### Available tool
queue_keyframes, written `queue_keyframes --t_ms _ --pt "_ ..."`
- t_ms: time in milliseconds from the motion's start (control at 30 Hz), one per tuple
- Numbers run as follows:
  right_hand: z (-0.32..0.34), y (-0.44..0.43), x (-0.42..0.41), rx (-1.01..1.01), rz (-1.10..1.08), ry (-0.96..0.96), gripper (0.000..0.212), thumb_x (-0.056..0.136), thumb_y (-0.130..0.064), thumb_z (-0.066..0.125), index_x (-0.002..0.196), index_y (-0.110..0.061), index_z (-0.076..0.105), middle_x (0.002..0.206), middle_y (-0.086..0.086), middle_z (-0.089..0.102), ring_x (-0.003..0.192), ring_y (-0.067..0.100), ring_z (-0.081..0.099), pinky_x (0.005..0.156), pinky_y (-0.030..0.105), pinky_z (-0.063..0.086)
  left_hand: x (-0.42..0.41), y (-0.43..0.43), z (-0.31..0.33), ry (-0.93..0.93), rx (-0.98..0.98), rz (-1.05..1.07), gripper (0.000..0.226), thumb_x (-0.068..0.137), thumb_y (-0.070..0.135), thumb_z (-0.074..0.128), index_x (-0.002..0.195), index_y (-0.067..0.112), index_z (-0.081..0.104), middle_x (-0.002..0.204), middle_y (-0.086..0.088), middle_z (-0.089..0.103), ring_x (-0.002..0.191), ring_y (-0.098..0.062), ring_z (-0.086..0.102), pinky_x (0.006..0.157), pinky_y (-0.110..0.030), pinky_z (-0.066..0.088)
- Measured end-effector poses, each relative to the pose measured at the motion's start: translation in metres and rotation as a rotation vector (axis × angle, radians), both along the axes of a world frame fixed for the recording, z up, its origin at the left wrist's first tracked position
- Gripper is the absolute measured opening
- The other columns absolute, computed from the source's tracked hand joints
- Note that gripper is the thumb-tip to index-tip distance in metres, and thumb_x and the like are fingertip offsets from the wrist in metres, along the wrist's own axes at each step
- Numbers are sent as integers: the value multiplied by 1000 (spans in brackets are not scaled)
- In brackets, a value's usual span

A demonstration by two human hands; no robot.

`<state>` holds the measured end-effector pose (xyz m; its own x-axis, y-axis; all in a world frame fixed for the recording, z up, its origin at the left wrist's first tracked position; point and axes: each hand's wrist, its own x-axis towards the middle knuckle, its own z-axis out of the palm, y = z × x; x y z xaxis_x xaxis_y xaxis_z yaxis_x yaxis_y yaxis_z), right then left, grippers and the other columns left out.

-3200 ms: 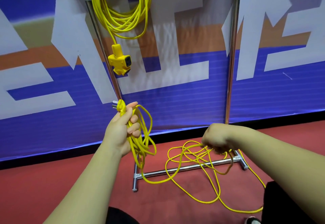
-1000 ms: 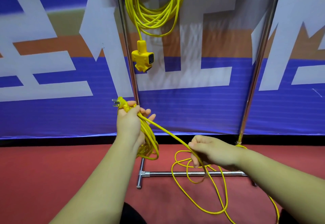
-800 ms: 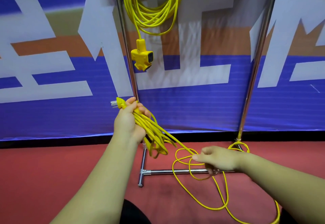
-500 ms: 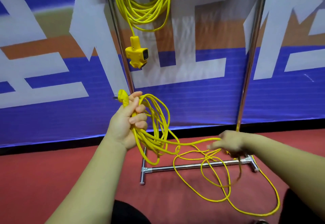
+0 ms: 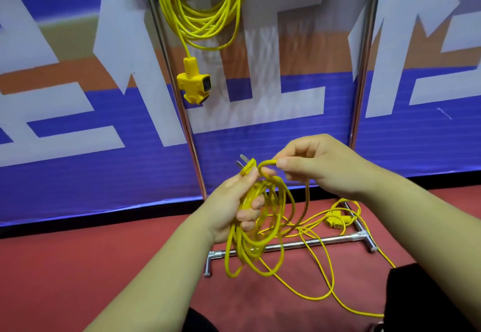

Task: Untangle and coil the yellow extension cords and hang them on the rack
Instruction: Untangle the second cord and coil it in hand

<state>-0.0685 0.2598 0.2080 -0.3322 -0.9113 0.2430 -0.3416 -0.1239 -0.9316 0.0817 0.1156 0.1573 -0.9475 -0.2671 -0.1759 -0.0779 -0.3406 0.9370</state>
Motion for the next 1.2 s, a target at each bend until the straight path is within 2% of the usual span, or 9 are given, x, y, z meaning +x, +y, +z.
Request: queue_keyframes --t_ms 100,233,333,433,533,700,833,967,1200 --pt "-1 2 -9 -39 -92 -31 10 91 -11 68 89 -2 64 63 6 56 58 13 51 57 21 45 0 3 6 40 -19 48 32 89 47 55 95 16 56 63 0 40 35 -3 27 35 -16 27" --pt "-14 8 -25 161 27 -88 14 94 -17 63 89 -8 53 64 5 57 60 17 52 58 22 44 -1 -11 19 218 -6 274 24 87 39 57 87 17 49 60 4 37 34 -1 27 33 -15 27" --pt "-40 7 -40 369 50 -95 13 98 -20 59 91 -9 54 67 5 57 64 19 51 63 26 44 8 -40 28 374 225 415 24 90 42 55 78 22 54 56 9 37 32 1 30 32 -12 29" --pt "-57 11 -57 414 -39 -173 12 99 -21 58 92 -11 56 68 5 58 61 17 52 60 25 45 20 -67 26 429 379 500 34 94 46 52 69 24 59 55 11 37 30 -1 33 34 -8 28" --pt "-57 15 -67 400 -125 -208 11 100 -16 55 89 -13 56 69 5 60 56 14 52 47 19 41 19 -73 17 355 361 591 32 96 44 54 72 23 59 58 10 38 32 -1 32 36 -8 26" --pt "-55 14 -77 359 -372 -328 7 94 -15 62 89 -11 64 65 6 55 48 12 44 45 21 37 8 -74 4 245 233 785 8 100 31 59 101 25 63 65 7 39 39 -1 32 37 -13 31" --pt "-58 11 -79 381 -549 -396 24 90 -21 71 71 -11 60 52 4 45 43 15 33 39 18 28 8 -62 13 312 211 714 9 102 29 54 101 23 61 65 6 40 39 0 32 37 -13 31" --pt "-65 2 -79 422 -645 -457 13 90 -12 63 78 -10 63 60 5 39 47 16 25 47 22 23 9 -42 25 371 137 554 15 102 31 50 99 21 60 66 5 39 38 0 32 36 -13 32" --pt "-62 -14 -72 296 -658 -640 18 92 -5 46 83 -8 61 60 5 44 47 14 39 46 21 37 2 -13 25 330 109 328 19 97 31 51 98 21 66 66 3 37 35 0 30 36 -15 27"
